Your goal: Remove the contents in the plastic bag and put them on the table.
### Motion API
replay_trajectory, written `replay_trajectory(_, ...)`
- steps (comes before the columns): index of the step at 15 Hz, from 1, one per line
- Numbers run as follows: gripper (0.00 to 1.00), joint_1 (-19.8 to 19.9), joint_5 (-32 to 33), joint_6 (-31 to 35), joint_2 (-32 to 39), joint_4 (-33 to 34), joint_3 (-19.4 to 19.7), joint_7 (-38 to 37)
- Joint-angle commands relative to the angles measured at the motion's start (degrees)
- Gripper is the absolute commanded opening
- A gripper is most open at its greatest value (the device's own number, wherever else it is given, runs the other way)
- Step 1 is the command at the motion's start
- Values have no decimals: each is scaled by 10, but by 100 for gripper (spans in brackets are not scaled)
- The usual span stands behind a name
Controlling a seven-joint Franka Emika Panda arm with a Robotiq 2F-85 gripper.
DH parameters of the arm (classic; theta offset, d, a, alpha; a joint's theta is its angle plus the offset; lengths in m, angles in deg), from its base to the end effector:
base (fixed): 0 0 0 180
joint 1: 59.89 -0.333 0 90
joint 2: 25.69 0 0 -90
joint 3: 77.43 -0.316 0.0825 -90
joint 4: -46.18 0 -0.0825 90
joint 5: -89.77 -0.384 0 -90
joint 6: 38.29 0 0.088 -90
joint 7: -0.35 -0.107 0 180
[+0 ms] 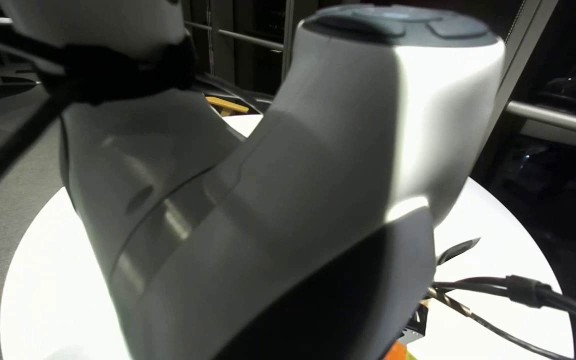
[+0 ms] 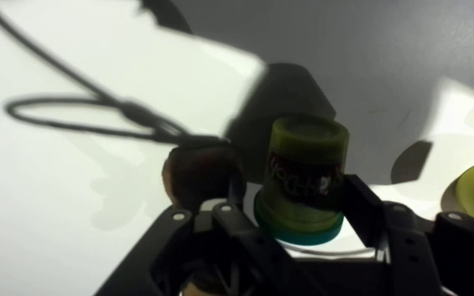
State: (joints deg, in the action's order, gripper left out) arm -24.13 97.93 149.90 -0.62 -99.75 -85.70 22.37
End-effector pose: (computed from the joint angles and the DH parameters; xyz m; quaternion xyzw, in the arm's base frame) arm 0.4225 -0.1975 0.1446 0.9877 0.0128 0.1511 0.0384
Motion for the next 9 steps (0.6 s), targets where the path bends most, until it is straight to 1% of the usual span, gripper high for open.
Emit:
replay_trajectory(1, 95, -28, 8, -9, -29, 8, 27, -52)
replay_trajectory(2, 100, -25, 5, -19, -48, 3, 20, -66)
replay_trajectory(4, 100, -23, -3, -31, -84, -3, 7, -92)
replay_trajectory(5, 100, -20, -23, -49, -104, -2, -8, -92)
replay_trajectory(7, 100, -16, -39, -103, -134, 8, -39, -117)
replay_trajectory(9, 100, -54, -70, -151, -154, 29, -39, -172)
